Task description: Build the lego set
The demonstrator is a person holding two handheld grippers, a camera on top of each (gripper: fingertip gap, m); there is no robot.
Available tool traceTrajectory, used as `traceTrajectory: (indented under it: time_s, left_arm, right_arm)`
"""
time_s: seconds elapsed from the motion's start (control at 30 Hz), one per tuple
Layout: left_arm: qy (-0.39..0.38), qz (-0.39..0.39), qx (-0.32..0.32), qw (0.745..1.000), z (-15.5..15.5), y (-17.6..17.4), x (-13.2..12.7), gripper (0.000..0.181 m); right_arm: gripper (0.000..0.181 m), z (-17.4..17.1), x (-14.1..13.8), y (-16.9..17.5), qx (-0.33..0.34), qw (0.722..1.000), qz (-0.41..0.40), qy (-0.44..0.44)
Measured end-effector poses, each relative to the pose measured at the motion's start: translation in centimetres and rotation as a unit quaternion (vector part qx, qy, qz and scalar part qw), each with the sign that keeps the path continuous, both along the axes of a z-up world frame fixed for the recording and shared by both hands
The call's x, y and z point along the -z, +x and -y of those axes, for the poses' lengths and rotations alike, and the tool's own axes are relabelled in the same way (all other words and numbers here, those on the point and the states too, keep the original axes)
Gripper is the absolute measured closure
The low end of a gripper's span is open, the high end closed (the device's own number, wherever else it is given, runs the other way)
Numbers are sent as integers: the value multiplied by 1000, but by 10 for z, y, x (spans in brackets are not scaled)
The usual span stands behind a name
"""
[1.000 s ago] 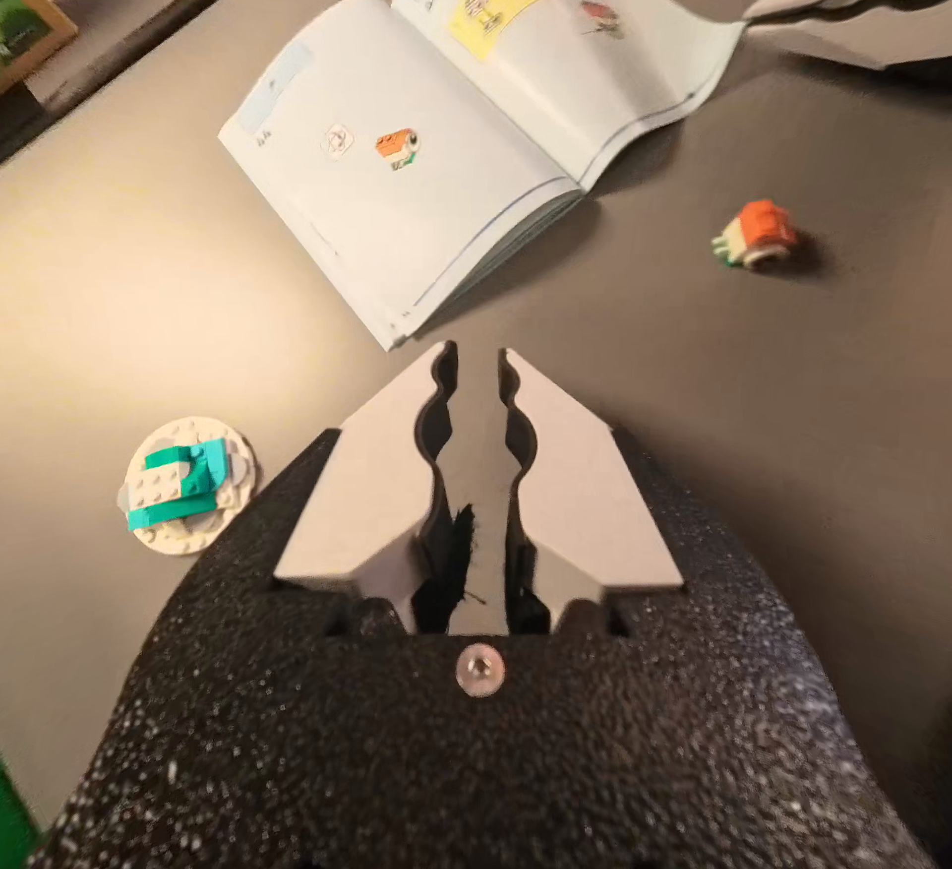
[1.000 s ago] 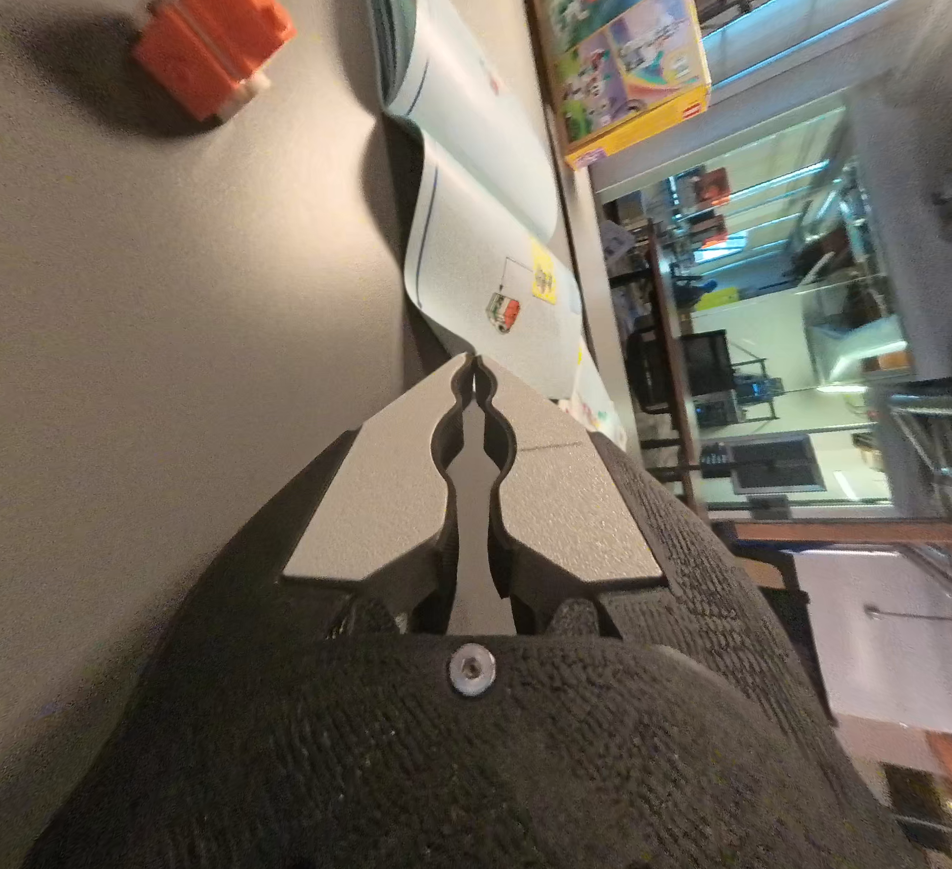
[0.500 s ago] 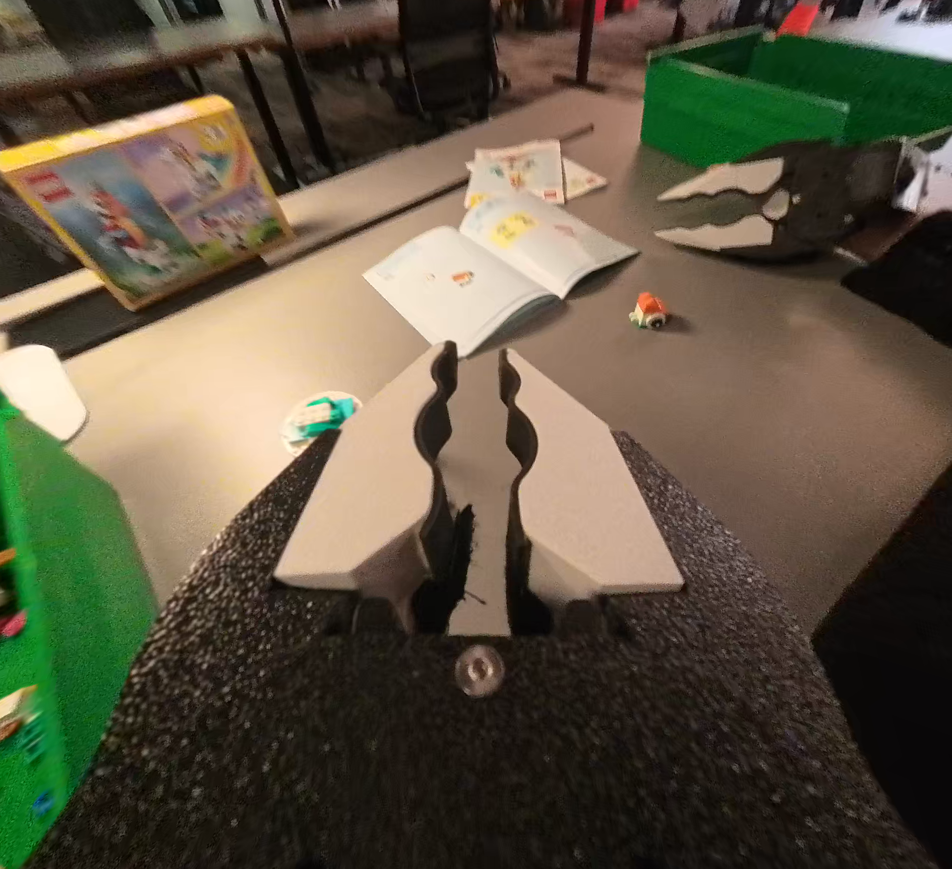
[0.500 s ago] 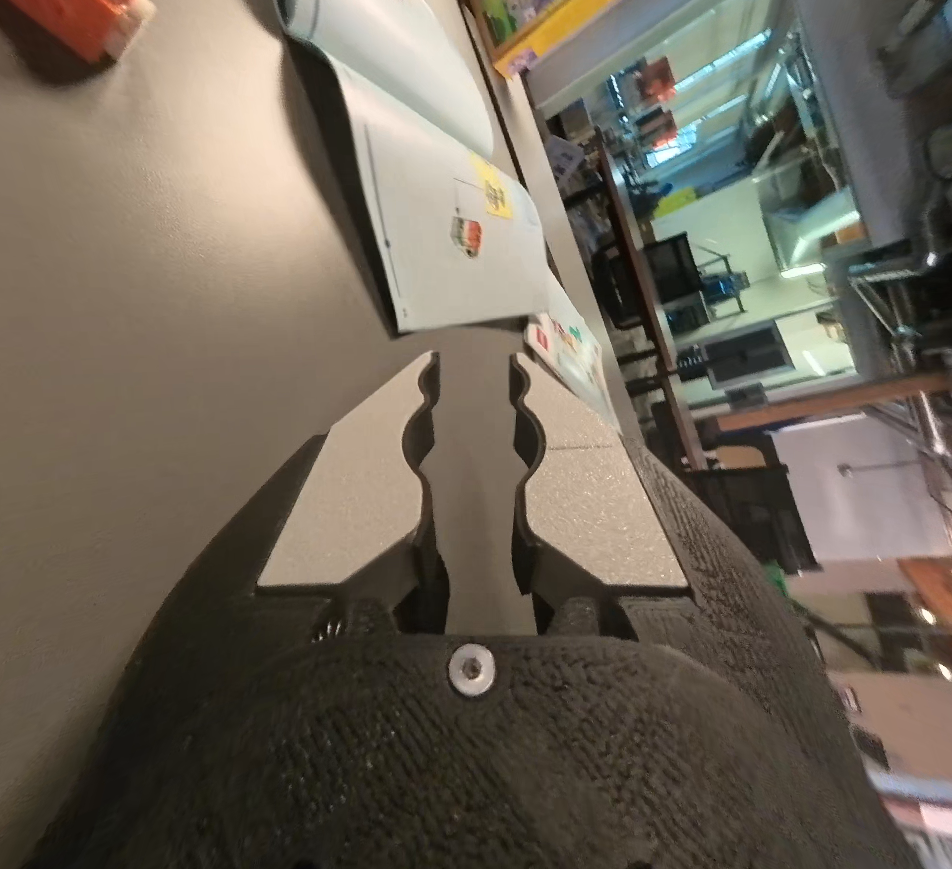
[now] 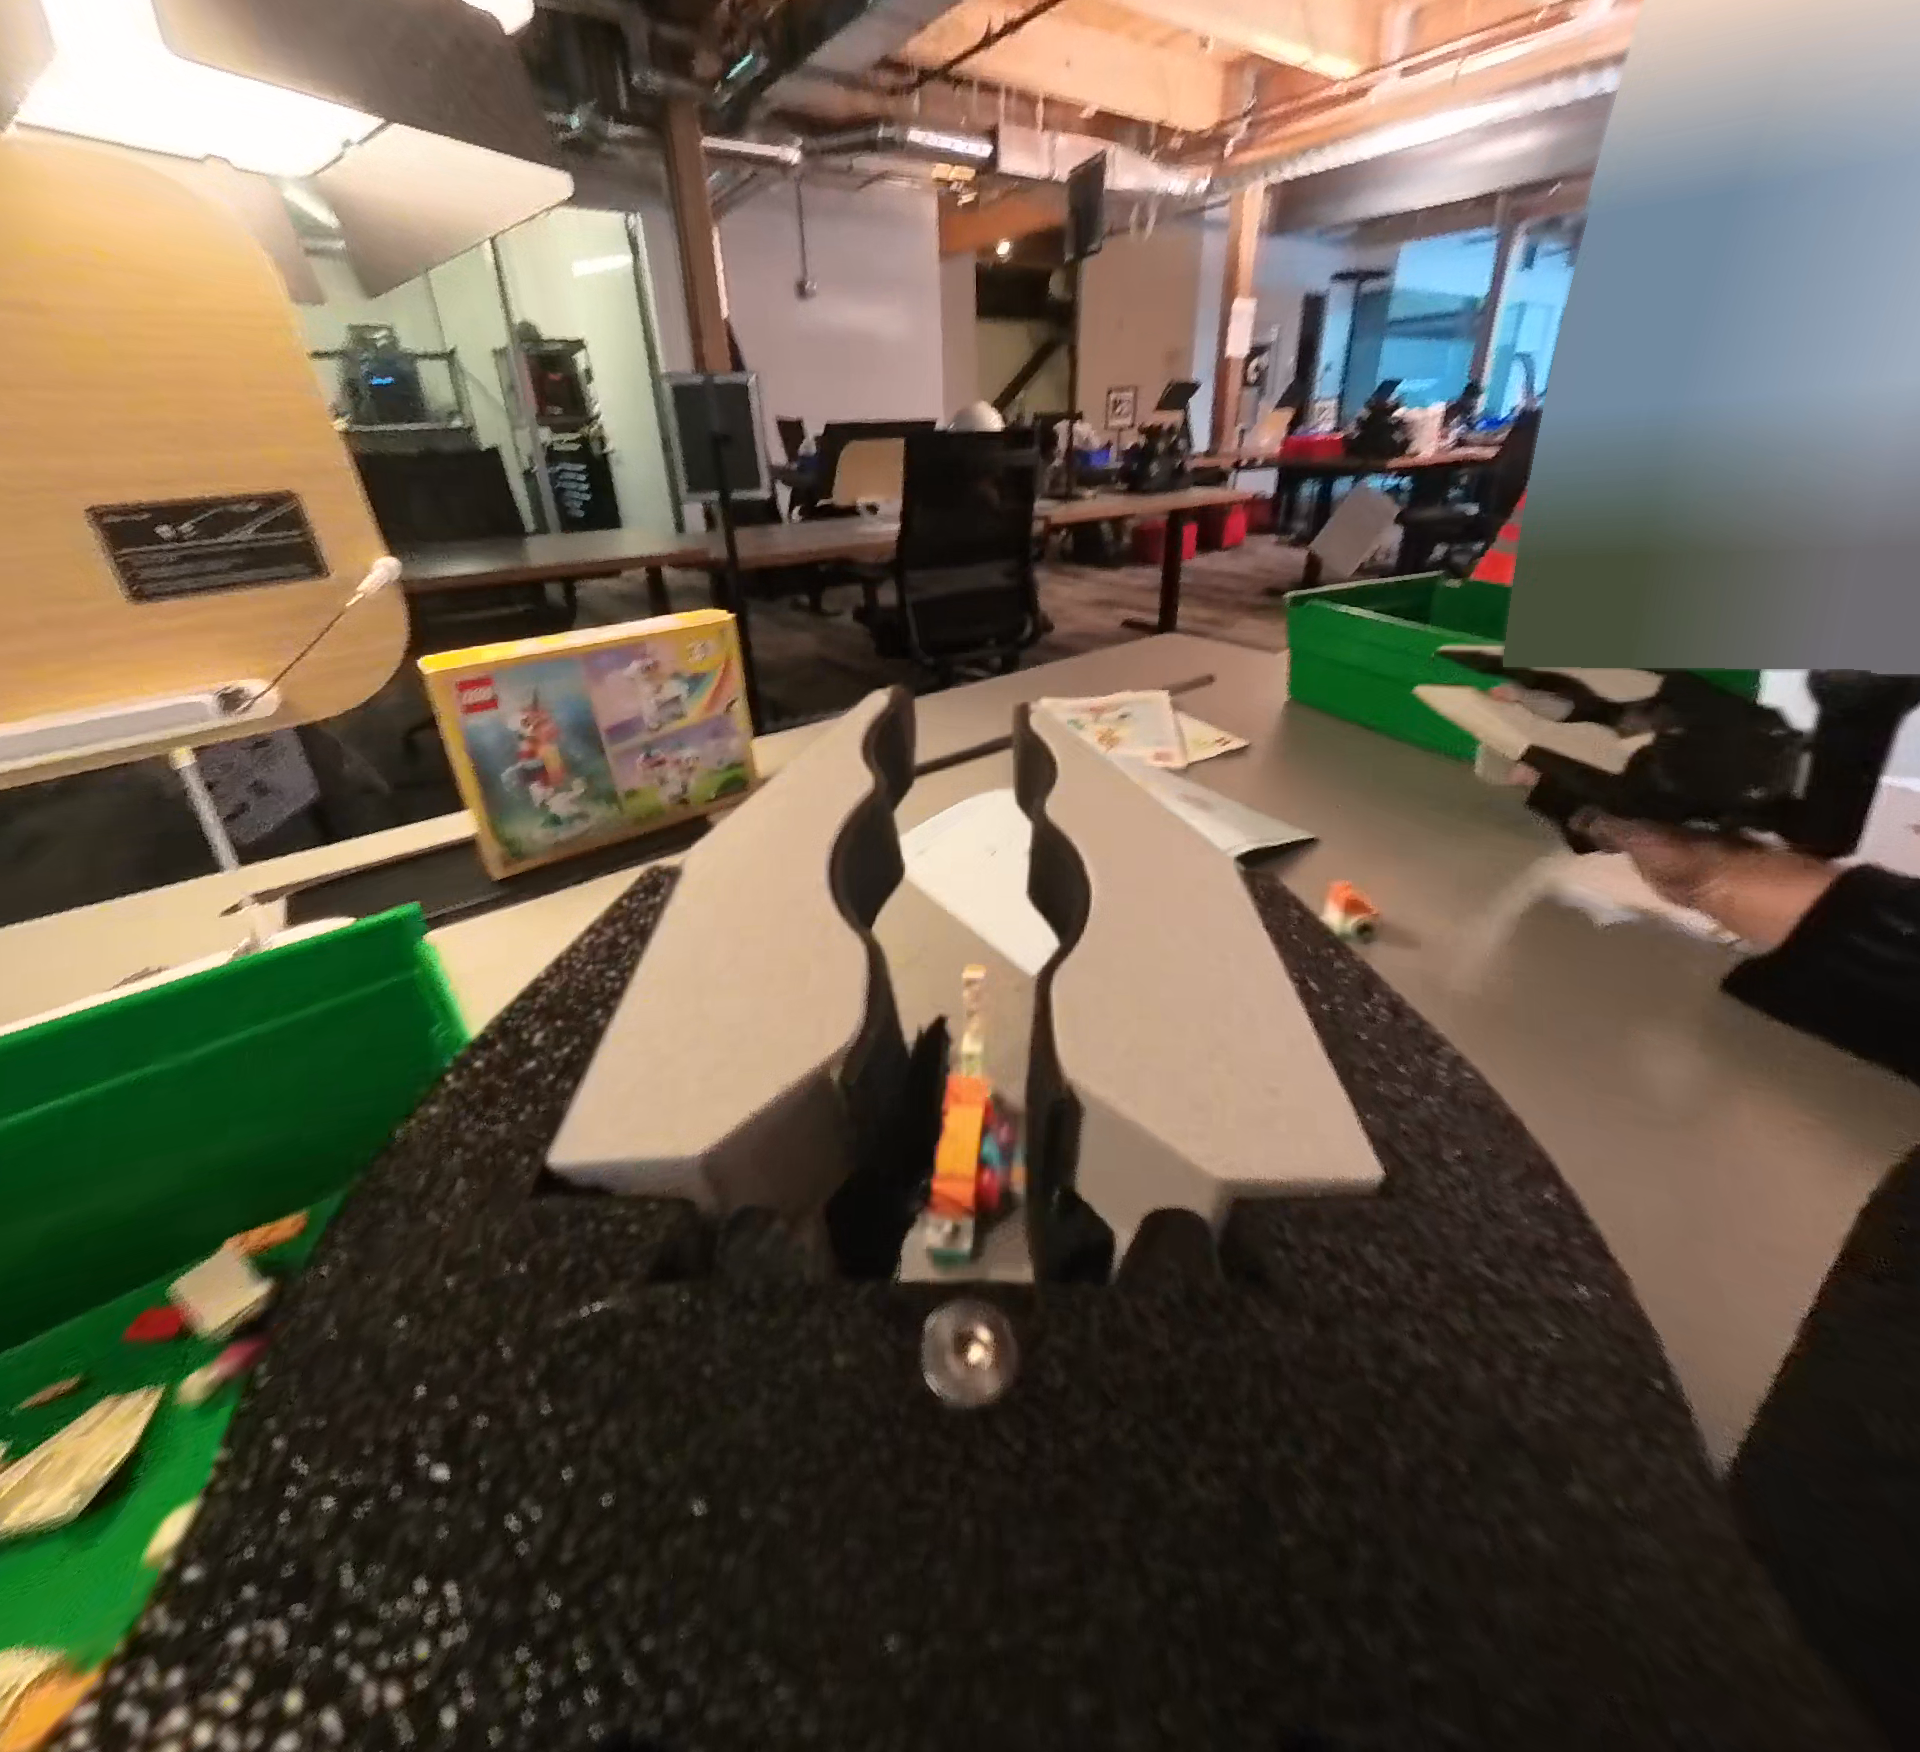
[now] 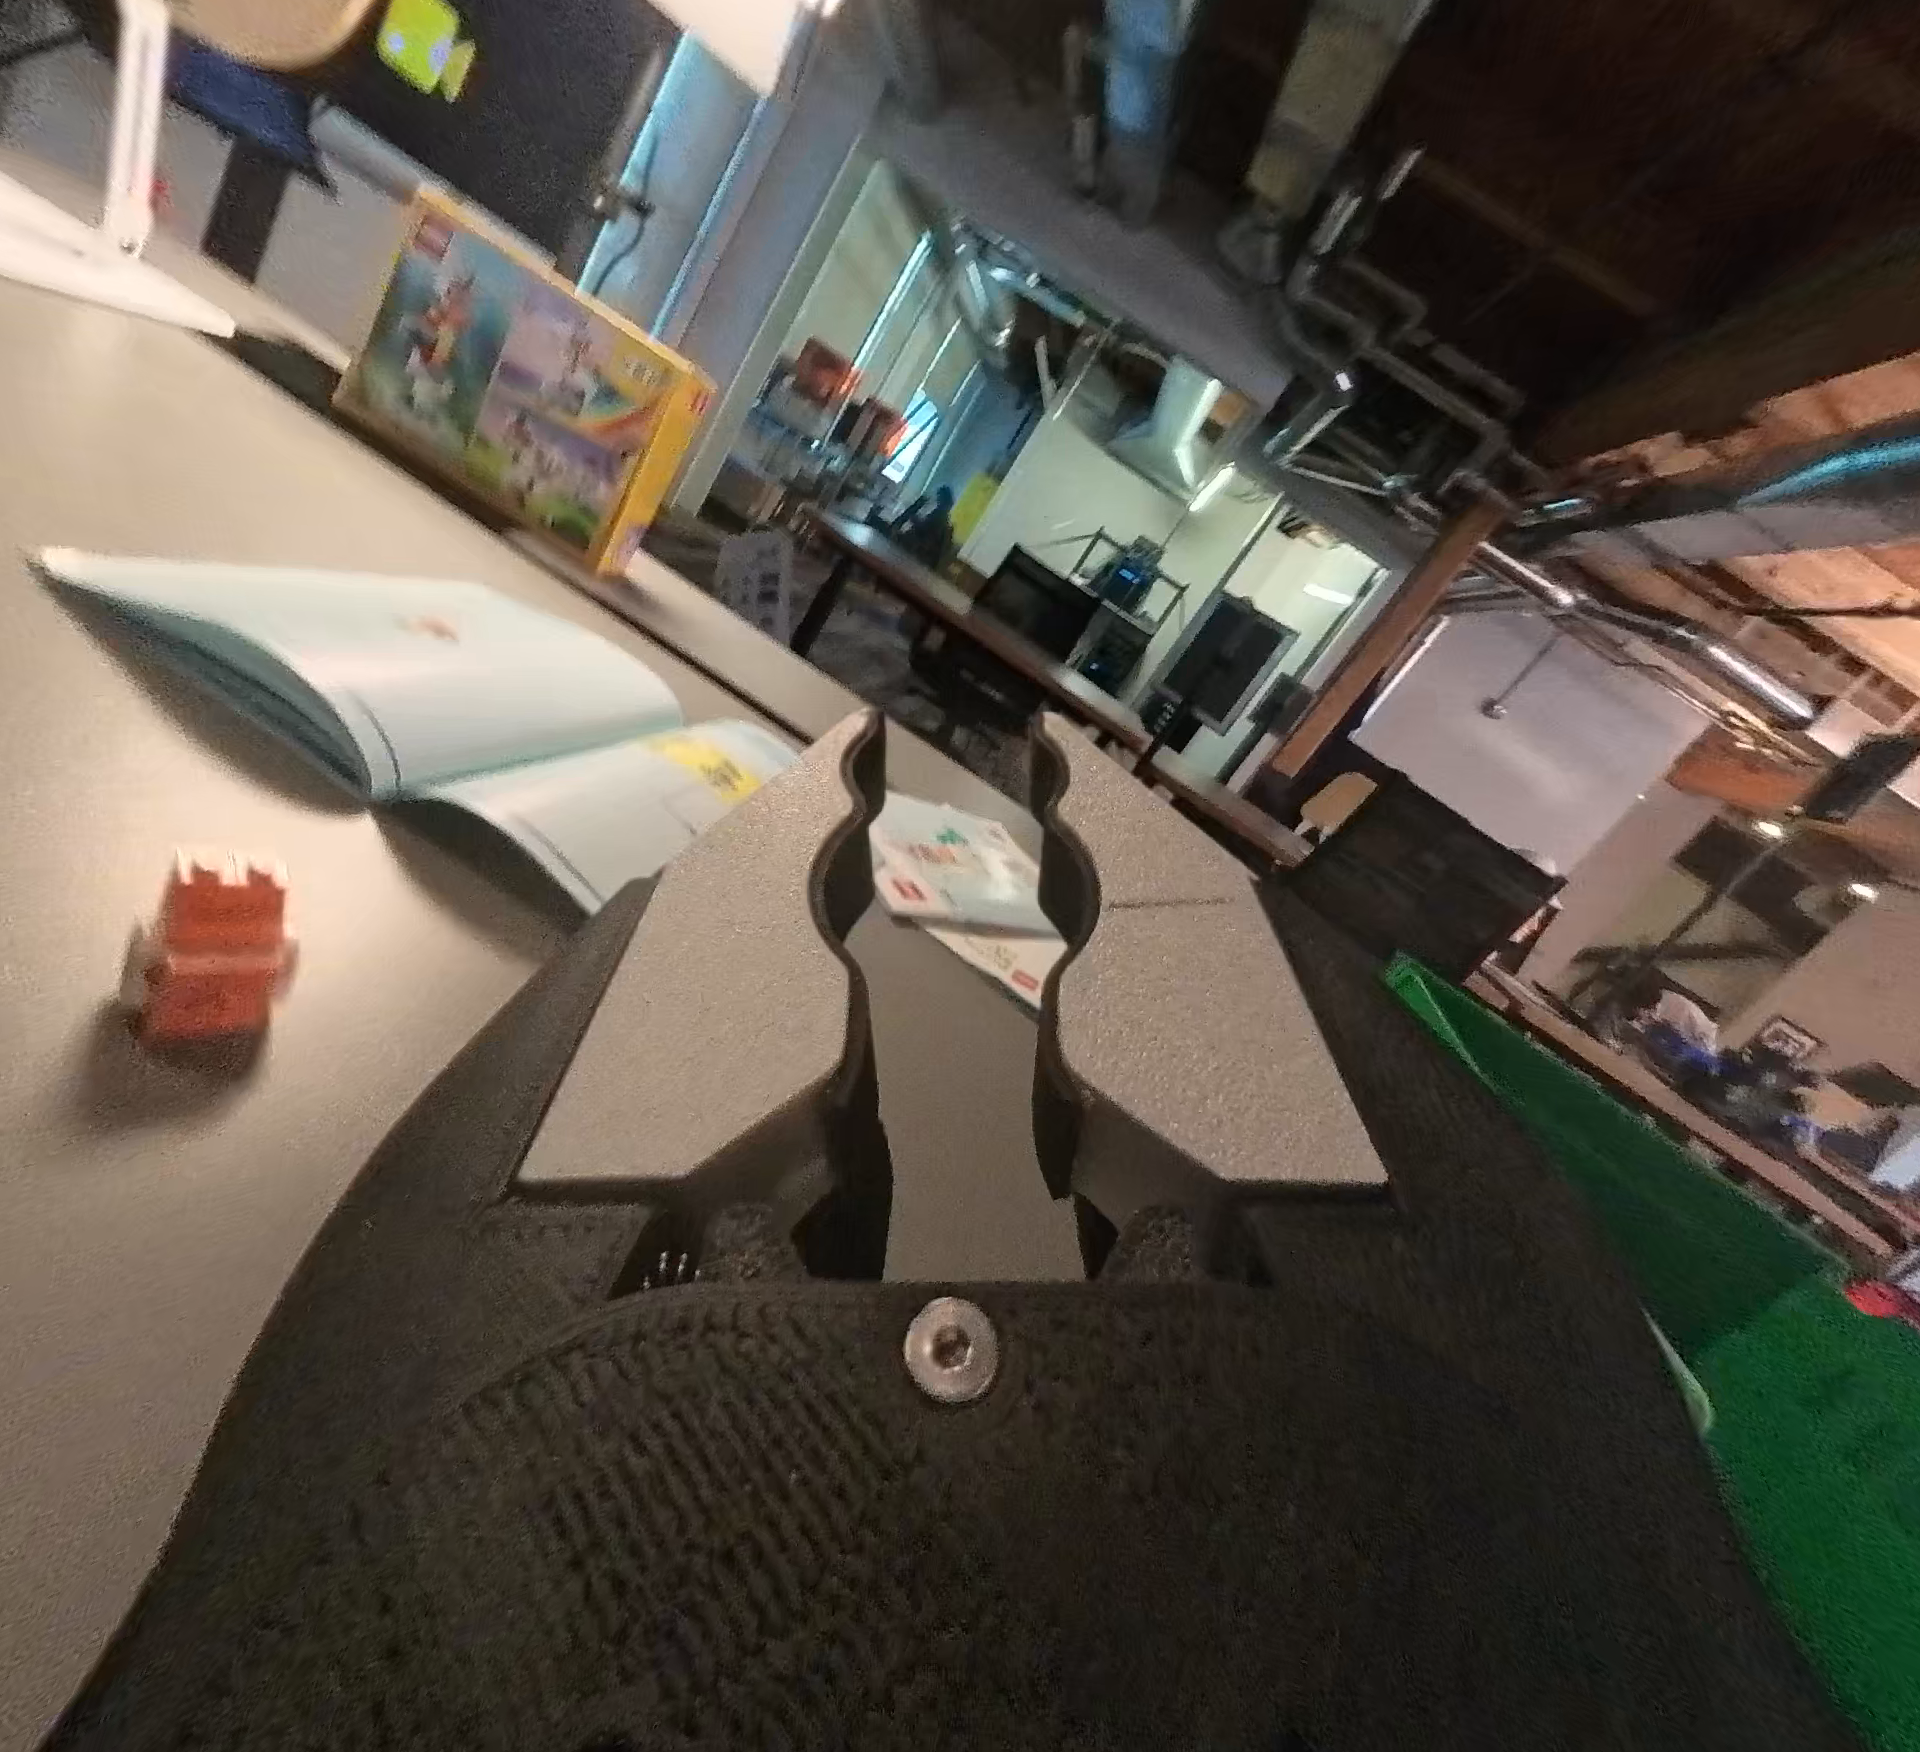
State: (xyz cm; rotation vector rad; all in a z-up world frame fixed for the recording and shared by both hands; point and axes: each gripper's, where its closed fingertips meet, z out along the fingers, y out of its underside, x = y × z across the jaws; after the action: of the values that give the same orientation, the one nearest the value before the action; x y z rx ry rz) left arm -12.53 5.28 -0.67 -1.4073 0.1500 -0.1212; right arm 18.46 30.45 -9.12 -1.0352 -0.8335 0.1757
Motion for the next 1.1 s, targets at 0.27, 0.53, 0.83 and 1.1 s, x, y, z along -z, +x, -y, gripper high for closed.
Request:
traceTrajectory:
  time_s: [0.27, 0.53, 0.83, 1.1]
  left_arm:
    - [-6, 2, 144, 990, -44, 80, 34, 168]
    - [-18, -2, 239, 971, -63, 129, 80, 176]
    - [125, 9, 274, 953, -40, 125, 54, 181]
    - [88, 12, 267, 959, -48, 119, 70, 181]
  right_arm:
    - [162, 18, -11, -34, -9, 997, -69, -20]
    - [166, 11, 9, -51, -14, 999, -28, -40]
    - [163, 21, -1, -51, -58, 995, -68, -37]
    - [163, 17, 4, -54, -46, 997, -45, -35]
